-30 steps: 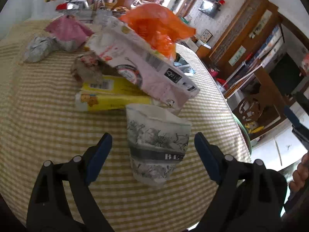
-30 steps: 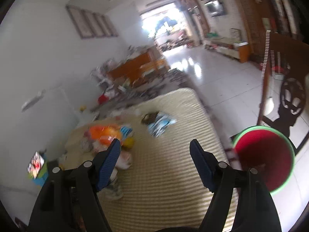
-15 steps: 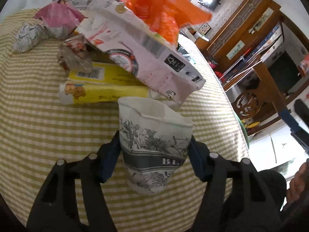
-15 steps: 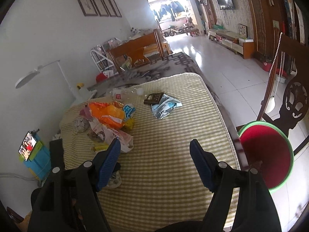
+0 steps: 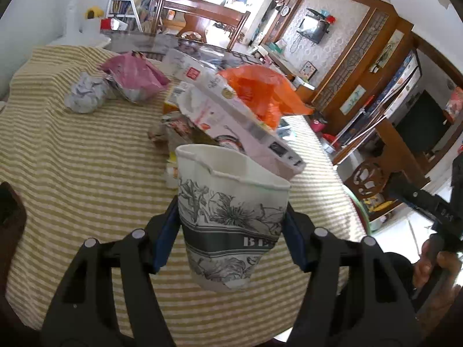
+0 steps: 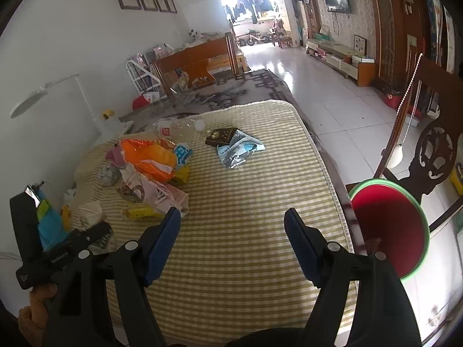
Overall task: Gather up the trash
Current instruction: 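Grasp the orange plastic bag with the right tool while the left tool holds the cup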
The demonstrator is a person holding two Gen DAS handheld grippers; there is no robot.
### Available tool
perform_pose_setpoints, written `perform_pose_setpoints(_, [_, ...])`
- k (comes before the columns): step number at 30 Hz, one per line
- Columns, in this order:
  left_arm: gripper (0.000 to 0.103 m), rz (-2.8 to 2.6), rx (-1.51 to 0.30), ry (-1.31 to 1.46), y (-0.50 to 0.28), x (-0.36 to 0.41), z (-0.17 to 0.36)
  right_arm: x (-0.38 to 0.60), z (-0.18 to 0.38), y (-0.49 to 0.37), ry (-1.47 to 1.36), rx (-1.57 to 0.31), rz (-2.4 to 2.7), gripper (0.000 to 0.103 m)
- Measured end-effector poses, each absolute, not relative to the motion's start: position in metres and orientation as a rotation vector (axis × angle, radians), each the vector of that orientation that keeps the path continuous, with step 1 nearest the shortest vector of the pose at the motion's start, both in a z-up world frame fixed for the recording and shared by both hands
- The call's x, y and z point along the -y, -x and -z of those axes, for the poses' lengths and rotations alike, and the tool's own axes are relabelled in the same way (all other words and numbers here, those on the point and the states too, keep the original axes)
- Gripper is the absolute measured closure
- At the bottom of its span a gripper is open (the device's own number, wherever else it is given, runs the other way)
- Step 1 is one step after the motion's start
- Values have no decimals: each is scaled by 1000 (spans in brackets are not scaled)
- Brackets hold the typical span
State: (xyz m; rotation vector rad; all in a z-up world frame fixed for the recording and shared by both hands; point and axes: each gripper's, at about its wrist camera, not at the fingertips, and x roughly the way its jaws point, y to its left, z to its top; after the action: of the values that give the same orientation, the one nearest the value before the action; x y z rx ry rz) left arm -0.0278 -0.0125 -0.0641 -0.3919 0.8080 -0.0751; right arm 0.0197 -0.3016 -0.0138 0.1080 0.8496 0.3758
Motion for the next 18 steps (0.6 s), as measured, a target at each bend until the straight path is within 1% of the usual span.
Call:
perform_pose_setpoints(4, [40,81,-826,427,26,9,75,286,14,-23,-92,-858,-406,31])
perform_pose_setpoints(8, [40,92,-821,432,28,8,78,249,11,-28,-2,-823,-459,31])
perform_pose_setpoints(18, [40,69,-827,475,25,-7,90,155,-6,-81,95,-770,-606,31])
